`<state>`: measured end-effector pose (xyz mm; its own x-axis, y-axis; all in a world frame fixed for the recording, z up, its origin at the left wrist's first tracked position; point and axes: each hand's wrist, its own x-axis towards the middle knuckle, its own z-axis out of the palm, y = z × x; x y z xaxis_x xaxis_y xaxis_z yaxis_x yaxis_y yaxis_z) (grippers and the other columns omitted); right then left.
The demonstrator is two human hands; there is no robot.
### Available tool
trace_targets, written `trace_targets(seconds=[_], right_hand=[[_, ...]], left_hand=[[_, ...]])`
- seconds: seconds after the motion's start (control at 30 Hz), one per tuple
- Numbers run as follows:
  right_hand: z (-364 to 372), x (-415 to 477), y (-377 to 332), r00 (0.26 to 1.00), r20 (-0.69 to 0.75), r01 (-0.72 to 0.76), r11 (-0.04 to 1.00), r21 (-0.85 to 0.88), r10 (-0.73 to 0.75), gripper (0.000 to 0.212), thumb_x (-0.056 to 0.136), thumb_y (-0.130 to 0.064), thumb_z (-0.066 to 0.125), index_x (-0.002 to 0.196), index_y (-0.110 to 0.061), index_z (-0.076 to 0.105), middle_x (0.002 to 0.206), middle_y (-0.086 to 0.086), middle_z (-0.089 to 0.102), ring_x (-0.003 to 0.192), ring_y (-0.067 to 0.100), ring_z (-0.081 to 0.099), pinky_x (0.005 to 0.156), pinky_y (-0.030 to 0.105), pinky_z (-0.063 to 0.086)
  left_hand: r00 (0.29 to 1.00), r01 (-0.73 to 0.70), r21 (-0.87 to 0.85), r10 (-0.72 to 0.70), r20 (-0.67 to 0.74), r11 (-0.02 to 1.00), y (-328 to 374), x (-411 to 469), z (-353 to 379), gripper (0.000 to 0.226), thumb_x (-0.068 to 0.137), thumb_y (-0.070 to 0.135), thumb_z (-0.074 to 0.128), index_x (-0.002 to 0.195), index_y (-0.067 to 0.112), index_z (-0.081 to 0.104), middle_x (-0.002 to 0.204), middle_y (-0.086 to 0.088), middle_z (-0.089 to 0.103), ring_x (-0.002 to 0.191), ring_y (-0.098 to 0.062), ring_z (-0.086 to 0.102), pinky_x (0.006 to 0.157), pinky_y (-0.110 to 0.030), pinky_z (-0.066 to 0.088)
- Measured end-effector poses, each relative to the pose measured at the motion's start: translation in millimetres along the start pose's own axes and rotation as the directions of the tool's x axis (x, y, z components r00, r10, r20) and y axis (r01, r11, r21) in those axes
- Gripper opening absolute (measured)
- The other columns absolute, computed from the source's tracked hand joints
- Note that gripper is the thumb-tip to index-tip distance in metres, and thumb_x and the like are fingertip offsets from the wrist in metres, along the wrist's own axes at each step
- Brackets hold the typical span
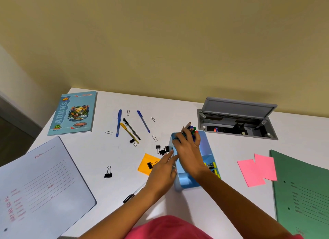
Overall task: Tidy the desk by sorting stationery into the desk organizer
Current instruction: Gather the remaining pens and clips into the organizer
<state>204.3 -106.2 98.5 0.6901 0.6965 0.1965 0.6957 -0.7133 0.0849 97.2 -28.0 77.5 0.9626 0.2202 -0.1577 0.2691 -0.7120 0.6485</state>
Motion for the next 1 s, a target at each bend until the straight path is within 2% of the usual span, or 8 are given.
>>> trace_targets(seconds=[0.17,0.27,0.33,0.47,0.57,0.67,0.8,1.0], right_hand=[[-9.0,-18.9,5.5,0.984,-0.152,-0.059,0.974,0.22,0.094,0.05,0.06,0.001,0.079,0.105,-0.019,0.067,0.115,0.005,0.061,0.115,0.023,0.041,0.095,0.04,0.03],[-16.4,-25.9,4.2,0.912,-0.109,-0.266,0.773,0.576,0.395,0.043,0.085,-0.005,0.064,0.126,-0.014,0.053,0.129,0.007,0.049,0.12,0.016,0.041,0.103,0.035,0.04],[-18.0,-24.8,5.2,0.861,-0.045,-0.34,0.639,0.69,0.507,0.05,0.09,-0.009,0.059,0.137,-0.011,0.041,0.137,0.004,0.04,0.124,0.007,0.035,0.106,0.022,0.033],[-19.1,-9.2,6.8,0.86,0.045,-0.339,0.504,0.794,0.508,0.062,0.092,-0.008,0.056,0.146,-0.013,0.027,0.146,-0.005,0.032,0.131,0.0,0.026,0.104,0.004,0.017],[-18.6,3.9,2.3,0.891,0.093,-0.305,0.433,0.849,0.445,0.062,0.091,0.006,0.052,0.146,-0.012,0.029,0.139,-0.013,0.032,0.127,-0.003,0.027,0.094,-0.008,0.017],[-15.0,12.2,-0.9,0.903,0.068,-0.27,0.438,0.858,0.424,0.062,0.087,0.019,0.041,0.14,-0.011,0.038,0.136,-0.012,0.036,0.127,0.006,0.036,0.092,-0.005,0.024],[-16.3,13.0,-6.6,0.945,0.002,-0.186,0.532,0.826,0.327,0.071,0.074,0.029,0.03,0.129,-0.011,0.05,0.121,-0.006,0.045,0.106,-0.001,0.043,0.086,0.001,0.033],[-22.6,14.4,-1.8,0.985,-0.022,-0.105,0.694,0.712,0.172,0.056,0.072,0.024,0.035,0.112,-0.008,0.058,0.107,-0.005,0.054,0.089,0.003,0.053,0.073,0.014,0.044]], left_hand=[[1.0,0.007,-0.028,-0.007,0.01,1.0,1.3,-1.1,-0.7,0.048,0.099,0.025,0.037,0.146,0.031,0.029,0.157,0.008,0.016,0.143,-0.011,0.022,0.113,-0.022,0.021],[1.0,0.013,-0.034,-0.013,0.018,0.999,2.6,-1.9,-1.1,0.048,0.099,0.024,0.036,0.146,0.03,0.028,0.157,0.008,0.015,0.142,-0.012,0.023,0.112,-0.022,0.024],[1.0,0.013,-0.04,-0.012,0.025,0.999,3.3,-2.4,-1.7,0.05,0.098,0.022,0.037,0.146,0.03,0.028,0.158,0.007,0.015,0.142,-0.012,0.024,0.111,-0.022,0.025],[0.999,0.01,-0.045,-0.008,0.041,0.999,2.1,-1.8,-3.7,0.05,0.097,0.019,0.039,0.146,0.03,0.03,0.157,0.006,0.017,0.141,-0.015,0.028,0.11,-0.023,0.027],[0.999,0.003,-0.04,-0.001,0.049,0.999,1.4,-1.9,-6.0,0.051,0.096,0.017,0.04,0.145,0.031,0.031,0.157,0.006,0.018,0.139,-0.016,0.031,0.109,-0.023,0.029],[0.999,0.0,-0.028,0.002,0.042,1.0,1.1,-1.5,-6.2,0.051,0.097,0.017,0.041,0.145,0.032,0.032,0.157,0.007,0.018,0.14,-0.016,0.03,0.11,-0.023,0.028],[1.0,0.012,-0.023,-0.011,0.028,1.0,0.5,-1.6,-4.8,0.05,0.097,0.017,0.04,0.143,0.034,0.032,0.157,0.01,0.018,0.138,-0.015,0.033,0.108,-0.022,0.03],[1.0,0.0,-0.026,0.001,0.026,1.0,0.7,-1.7,-4.9,0.051,0.097,0.015,0.04,0.144,0.034,0.033,0.156,0.009,0.019,0.138,-0.016,0.034,0.107,-0.023,0.031]])
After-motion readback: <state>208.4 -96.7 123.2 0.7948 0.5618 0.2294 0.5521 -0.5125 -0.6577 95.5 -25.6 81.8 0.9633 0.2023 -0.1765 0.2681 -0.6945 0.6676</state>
